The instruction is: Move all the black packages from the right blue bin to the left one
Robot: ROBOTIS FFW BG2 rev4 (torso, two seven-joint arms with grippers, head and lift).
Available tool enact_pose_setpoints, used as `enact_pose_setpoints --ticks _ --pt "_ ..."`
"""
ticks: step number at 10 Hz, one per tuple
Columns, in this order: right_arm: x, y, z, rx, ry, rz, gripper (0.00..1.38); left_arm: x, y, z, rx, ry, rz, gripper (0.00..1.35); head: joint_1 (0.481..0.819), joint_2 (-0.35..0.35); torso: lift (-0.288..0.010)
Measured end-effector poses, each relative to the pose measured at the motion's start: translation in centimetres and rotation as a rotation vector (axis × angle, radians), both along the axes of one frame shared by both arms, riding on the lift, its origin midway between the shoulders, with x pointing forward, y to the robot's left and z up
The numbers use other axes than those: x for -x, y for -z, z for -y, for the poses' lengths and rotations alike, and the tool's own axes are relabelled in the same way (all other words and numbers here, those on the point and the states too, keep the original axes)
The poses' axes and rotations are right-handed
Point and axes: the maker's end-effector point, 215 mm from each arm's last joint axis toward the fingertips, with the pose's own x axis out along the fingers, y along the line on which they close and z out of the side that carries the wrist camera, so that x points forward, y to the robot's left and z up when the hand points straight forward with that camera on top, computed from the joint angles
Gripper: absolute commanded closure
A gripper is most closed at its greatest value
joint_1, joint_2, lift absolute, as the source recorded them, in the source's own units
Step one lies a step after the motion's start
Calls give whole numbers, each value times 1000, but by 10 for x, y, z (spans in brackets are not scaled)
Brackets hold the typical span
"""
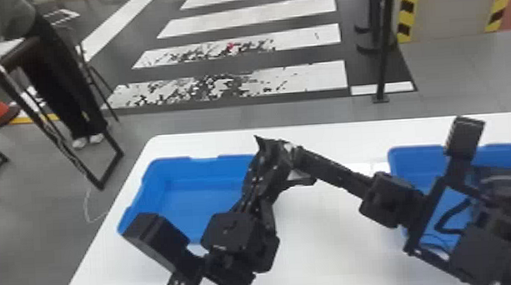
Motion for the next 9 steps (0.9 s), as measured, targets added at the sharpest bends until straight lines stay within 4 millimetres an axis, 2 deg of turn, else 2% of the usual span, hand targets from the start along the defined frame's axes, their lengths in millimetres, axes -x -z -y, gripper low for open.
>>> enact_pose_setpoints --ticks 1,2,3,4,6,7,8,9 --pt "-2 -3 -1 -17 0 1 1064 0 -2 0 -4 0 4 1208 695 255 -132" --pt "-4 -5 -1 -40 4 0 789 -2 -4 -3 -9 -8 13 1208 695 257 -132" --pt "-7 -4 2 -57 17 -2 338 -9 -3 -18 -44 -47 22 1208 695 267 -132" --pt "-9 0 7 -64 34 -7 125 -23 6 -47 -133 -122 33 1208 695 291 -132" --pt "-13 7 19 -52 67 -6 148 -63 42 -138 -417 -330 38 1208 695 347 -132" --pt "-15 11 26 -32 85 5 145 -78 60 -186 -570 -423 12 1208 695 350 -132" --pt "-19 14 35 4 111 31 142 -86 77 -223 -675 -486 -28 949 695 350 -132" --pt "-26 15 49 62 146 74 142 -87 93 -242 -688 -513 -76 341 695 350 -132"
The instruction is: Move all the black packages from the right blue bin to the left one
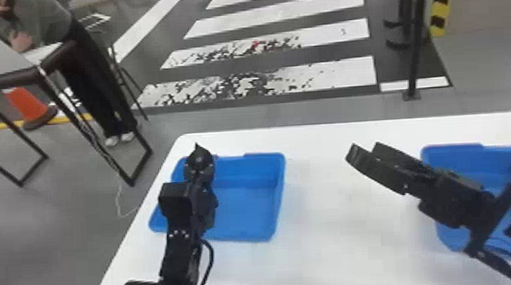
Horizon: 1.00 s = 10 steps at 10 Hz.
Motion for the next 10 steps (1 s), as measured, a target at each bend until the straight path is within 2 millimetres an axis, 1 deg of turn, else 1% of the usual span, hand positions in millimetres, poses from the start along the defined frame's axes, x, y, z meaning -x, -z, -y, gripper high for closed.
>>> enact_pose_setpoints --ticks 1,2,3,4,5,6,7,8,9,10 --pt "-12 2 22 89 59 51 140 3 5 3 60 11 8 15 695 350 -132" --pt "-27 7 54 203 140 91 134 7 -5 20 142 62 68 105 695 350 -132" --pt "-41 18 91 332 216 100 125 15 -23 41 228 110 148 140 695 302 -132" --pt "-53 31 131 456 285 89 124 25 -41 62 299 153 199 140 695 228 -132" --pt "-61 39 171 564 352 72 124 36 -58 82 349 194 229 140 695 188 -132" --pt "-64 42 210 672 426 49 124 49 -73 97 386 226 250 140 695 118 -132" --pt "-63 42 249 779 506 23 122 63 -84 109 426 250 257 140 695 53 -132" --pt "-61 49 286 870 578 -25 122 74 -90 122 468 273 252 140 695 -14 -132" --pt "-60 62 318 932 626 -85 124 80 -90 137 504 299 239 140 695 -78 -132" --pt "-64 77 341 976 651 -140 124 80 -89 150 524 325 227 140 695 -125 -132"
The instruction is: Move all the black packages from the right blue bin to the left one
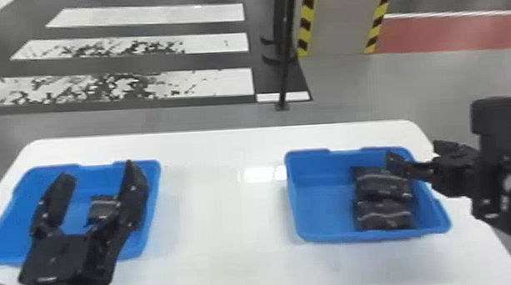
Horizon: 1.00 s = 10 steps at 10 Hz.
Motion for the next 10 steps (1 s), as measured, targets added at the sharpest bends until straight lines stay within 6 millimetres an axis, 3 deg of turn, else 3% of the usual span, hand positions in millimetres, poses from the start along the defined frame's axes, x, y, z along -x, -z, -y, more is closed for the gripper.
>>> enact_pose_setpoints --ticks 1,3,5,10 --pt "-7 16 12 13 19 -43 124 -1 0 7 4 16 -2 140 695 -144 -132" --pt "-17 44 3 -10 -6 -107 124 -1 1 8 4 19 -5 144 695 -146 -132" --pt "-17 62 -11 -30 -29 -151 124 -1 0 8 2 21 -3 144 695 -130 -132" --pt "-19 93 3 -28 10 -221 127 -1 0 9 -7 22 -3 147 695 -141 -132"
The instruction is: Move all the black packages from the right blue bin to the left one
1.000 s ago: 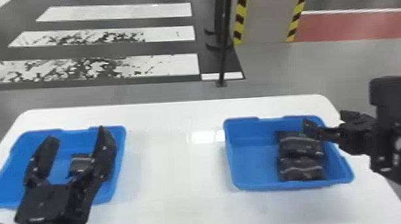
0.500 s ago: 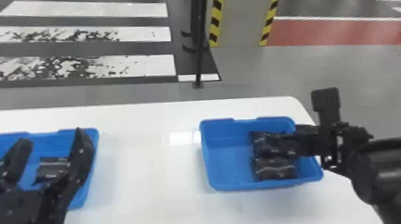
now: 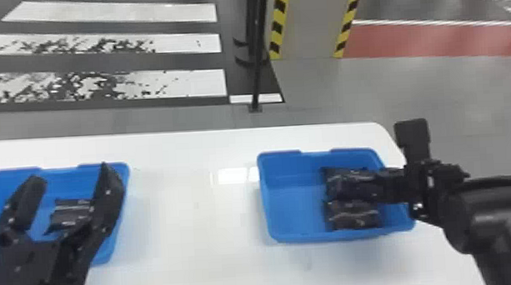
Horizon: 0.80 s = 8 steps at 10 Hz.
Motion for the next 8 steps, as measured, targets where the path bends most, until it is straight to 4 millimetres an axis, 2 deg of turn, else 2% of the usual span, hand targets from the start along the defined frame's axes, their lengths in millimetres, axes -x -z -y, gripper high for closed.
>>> enact_pose_setpoints --ticks 5,6,8 --pt "-1 19 2 -24 15 -31 139 1 -3 -1 -5 -5 11 147 695 -143 -132" --pt "3 26 4 -25 20 -49 214 1 -3 -2 -6 -6 12 147 695 -145 -132" --pt "13 41 2 -36 24 -97 542 1 -3 -2 -9 -6 13 147 695 -146 -132"
